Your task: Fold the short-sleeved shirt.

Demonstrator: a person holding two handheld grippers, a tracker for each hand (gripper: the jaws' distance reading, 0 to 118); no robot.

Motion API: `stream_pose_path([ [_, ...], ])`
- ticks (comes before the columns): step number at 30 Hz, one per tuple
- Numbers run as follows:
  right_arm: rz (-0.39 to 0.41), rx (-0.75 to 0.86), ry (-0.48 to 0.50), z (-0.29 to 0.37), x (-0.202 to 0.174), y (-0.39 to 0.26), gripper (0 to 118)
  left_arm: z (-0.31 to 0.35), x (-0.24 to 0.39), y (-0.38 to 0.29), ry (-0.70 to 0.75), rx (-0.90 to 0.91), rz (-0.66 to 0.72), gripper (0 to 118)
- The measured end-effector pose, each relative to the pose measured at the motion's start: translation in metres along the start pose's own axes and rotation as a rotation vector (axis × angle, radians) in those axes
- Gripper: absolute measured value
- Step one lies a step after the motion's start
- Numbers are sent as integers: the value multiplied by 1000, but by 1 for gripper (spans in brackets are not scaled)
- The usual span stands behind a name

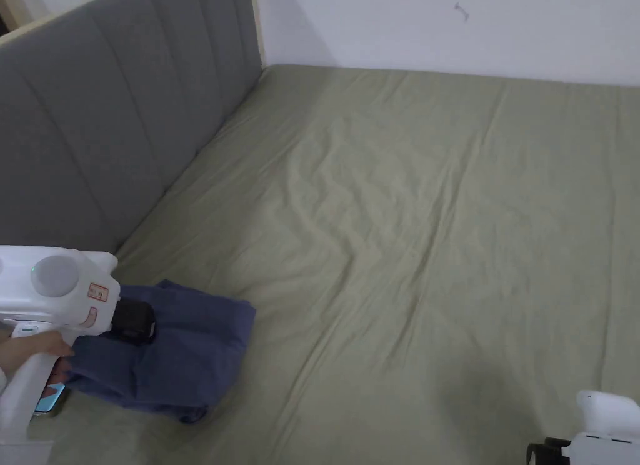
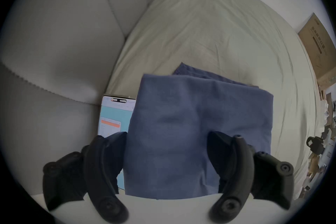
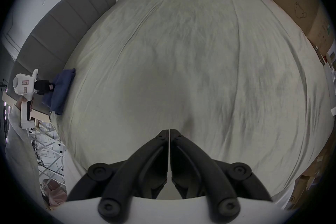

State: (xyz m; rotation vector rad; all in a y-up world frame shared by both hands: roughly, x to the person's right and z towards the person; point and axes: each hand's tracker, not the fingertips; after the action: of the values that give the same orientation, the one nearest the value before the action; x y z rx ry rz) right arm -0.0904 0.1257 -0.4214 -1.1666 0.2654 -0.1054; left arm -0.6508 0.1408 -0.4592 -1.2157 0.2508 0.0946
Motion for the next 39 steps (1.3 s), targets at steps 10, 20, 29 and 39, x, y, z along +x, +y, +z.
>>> stream_pose_path([
  [10,8,77,15,27,8,-12,1,99,52,-43,-110,266,-28,8],
  [20,-8,166,-4,75,32,-38,1,192,159,-112,-251,499,-145,0],
  [29,-20,390,-71,134,37,-53,1,230,255,-174,-216,751,-148,0],
  [39,-4,724,-108,207,21,-54,1,277,286,-185,-260,957,-98,0],
])
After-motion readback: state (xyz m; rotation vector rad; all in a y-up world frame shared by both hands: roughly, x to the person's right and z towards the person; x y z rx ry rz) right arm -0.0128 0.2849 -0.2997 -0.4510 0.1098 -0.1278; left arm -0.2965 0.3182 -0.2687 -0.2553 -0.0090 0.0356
